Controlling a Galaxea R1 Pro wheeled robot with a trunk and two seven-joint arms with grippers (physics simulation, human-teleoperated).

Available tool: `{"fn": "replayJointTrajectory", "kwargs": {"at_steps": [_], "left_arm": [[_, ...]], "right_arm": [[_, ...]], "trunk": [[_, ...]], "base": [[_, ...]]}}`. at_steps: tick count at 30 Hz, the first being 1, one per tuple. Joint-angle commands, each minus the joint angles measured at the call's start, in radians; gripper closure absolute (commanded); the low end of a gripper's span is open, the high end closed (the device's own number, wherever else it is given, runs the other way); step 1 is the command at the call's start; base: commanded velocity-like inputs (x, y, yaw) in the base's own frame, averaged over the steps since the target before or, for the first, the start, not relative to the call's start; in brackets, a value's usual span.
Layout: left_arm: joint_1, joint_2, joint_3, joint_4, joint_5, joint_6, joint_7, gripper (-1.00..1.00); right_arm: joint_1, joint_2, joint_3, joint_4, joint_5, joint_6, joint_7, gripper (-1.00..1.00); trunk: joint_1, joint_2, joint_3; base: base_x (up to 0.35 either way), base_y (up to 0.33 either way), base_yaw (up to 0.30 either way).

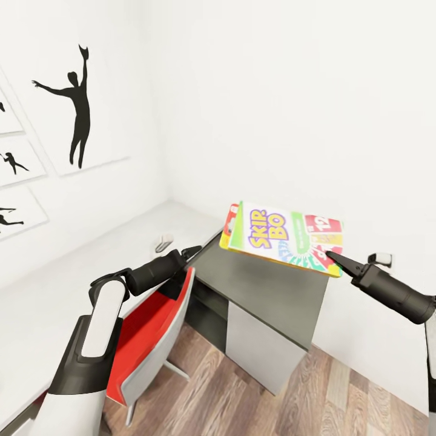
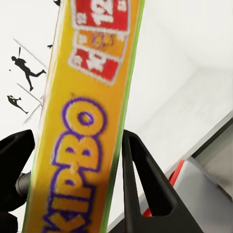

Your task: Put all the toys in the child's room - the three board games (two on the bed and one on the table), the two jigsaw puzzles on the table, and the tennis ball on the table - inside the toy box on the table in the child's room.

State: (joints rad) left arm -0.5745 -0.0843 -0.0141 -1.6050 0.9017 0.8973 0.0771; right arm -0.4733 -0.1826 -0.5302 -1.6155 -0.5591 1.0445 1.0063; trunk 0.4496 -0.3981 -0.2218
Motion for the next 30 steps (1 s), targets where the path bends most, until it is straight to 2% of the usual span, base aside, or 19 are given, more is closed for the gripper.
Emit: {"fn": "replayJointTrajectory", "kwargs": {"at_steps": [1,15,30], "left_arm": [[-0.001,0.0,0.001,-0.001,0.009,0.004,0.008,-1.0],[0.001,0.002,0.013,-0.001,0.009,0.007,0.009,-1.0],[0.005,0.023,0.017,-0.001,0.011,0.008,-0.003,-1.0]], "right_arm": [[-0.001,0.0,0.006,0.0,0.004,0.003,0.005,1.0],[-0.001,0.0,0.033,0.0,0.004,0.003,0.003,1.0],[-0.001,0.0,0.03,0.0,0.005,0.003,0.002,1.0]], "trunk": [[0.0,-0.002,0.0],[0.0,-0.002,0.013],[0.0,-0.002,0.014]], "base": [[-0.136,0.0,-0.089],[-0.236,0.06,-0.048],[-0.192,0.219,-0.004]]}}
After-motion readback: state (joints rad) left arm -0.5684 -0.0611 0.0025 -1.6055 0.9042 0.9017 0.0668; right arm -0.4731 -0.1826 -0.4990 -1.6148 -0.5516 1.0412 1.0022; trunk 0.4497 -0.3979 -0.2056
